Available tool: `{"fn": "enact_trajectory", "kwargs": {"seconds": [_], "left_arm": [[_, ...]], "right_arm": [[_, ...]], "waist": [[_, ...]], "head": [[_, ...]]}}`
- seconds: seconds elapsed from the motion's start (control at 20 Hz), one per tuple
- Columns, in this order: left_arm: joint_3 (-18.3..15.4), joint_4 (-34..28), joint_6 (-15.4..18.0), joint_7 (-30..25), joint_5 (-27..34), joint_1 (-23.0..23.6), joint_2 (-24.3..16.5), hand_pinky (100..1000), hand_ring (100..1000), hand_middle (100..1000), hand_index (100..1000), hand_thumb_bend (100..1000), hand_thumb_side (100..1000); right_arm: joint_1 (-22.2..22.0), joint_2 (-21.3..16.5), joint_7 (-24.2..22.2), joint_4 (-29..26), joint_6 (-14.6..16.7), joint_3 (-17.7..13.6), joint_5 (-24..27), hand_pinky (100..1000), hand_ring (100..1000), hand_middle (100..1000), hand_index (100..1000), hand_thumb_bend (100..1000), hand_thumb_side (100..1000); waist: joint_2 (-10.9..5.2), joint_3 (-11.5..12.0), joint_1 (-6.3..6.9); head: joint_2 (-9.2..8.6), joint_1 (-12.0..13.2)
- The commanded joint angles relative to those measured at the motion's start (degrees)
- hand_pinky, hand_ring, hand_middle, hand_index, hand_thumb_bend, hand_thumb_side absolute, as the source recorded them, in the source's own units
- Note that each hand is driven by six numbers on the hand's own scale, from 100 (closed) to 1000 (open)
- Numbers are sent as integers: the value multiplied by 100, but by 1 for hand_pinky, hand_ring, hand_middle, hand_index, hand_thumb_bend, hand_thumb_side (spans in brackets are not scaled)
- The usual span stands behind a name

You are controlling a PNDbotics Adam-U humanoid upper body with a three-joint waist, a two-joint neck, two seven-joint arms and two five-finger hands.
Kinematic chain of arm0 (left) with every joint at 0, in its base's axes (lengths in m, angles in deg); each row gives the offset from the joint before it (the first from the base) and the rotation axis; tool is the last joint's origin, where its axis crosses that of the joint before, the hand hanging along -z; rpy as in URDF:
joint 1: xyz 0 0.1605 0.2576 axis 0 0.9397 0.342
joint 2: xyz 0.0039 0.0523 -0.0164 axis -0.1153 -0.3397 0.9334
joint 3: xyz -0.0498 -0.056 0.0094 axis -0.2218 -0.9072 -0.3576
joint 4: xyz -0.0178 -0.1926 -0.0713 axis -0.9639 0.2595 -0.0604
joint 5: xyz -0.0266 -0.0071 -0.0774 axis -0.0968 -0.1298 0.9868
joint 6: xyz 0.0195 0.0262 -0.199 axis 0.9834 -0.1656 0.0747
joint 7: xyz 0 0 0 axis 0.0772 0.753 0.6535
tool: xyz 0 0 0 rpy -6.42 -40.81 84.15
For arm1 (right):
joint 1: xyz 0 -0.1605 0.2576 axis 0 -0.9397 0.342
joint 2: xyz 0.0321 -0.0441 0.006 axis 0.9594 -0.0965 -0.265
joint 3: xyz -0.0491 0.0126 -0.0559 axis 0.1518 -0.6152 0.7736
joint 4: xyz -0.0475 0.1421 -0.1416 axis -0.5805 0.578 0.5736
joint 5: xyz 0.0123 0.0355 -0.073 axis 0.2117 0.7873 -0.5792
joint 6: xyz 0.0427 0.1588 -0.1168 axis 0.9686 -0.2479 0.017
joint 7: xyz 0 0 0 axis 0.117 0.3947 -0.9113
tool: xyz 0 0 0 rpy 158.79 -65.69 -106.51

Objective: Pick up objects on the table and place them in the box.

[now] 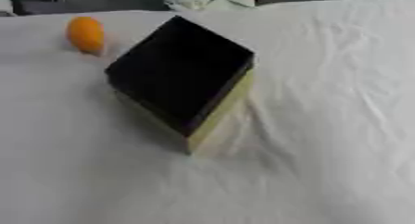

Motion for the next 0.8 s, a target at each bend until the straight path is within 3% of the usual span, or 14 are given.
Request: {"fn": "enact_trajectory", "kwargs": {"seconds": [0.05, 0.35, 0.45, 0.6, 0.7, 0.8], "left_arm": [[-26, 162, 61, -116, -264, -223, 38, 583, 686, 790, 840, 504, 773], [-81, 358, 82, -509, -616, -297, 158, 607, 722, 806, 861, 521, 600], [-115, 398, 70, -661, -645, -299, 163, 610, 727, 806, 859, 502, 502], [-123, 386, 38, -828, -770, -308, 140, 633, 753, 822, 881, 550, 338], [-131, 371, 11, -881, -912, -320, 139, 639, 760, 825, 885, 570, 291], [-146, 362, -14, -890, -1033, -327, 145, 647, 768, 832, 892, 586, 150]], "right_arm": [[74, -155, -17, -88, 4, -15, 40, 767, 750, 702, 852, 274, 1000], [70, -147, -21, -88, 1, -11, 44, 768, 750, 701, 852, 275, 1000], [68, -145, -23, -88, 0, -8, 44, 768, 750, 701, 852, 274, 1000], [66, -138, -23, -88, -2, -7, 45, 767, 750, 701, 852, 275, 1000], [65, -134, -26, -88, -2, -5, 45, 768, 750, 700, 852, 274, 1000], [60, -134, -25, -88, -3, -7, 45, 768, 750, 701, 852, 274, 1000]], "waist": [[-130, -3, -26], [-119, -10, -30], [-120, -6, -27], [-123, -2, -25], [-125, -2, -27], [-128, -4, -30]], "head": [[-21, 7], [-37, -11], [-35, -21], [-39, -25], [-43, -19], [-44, -11]]}}
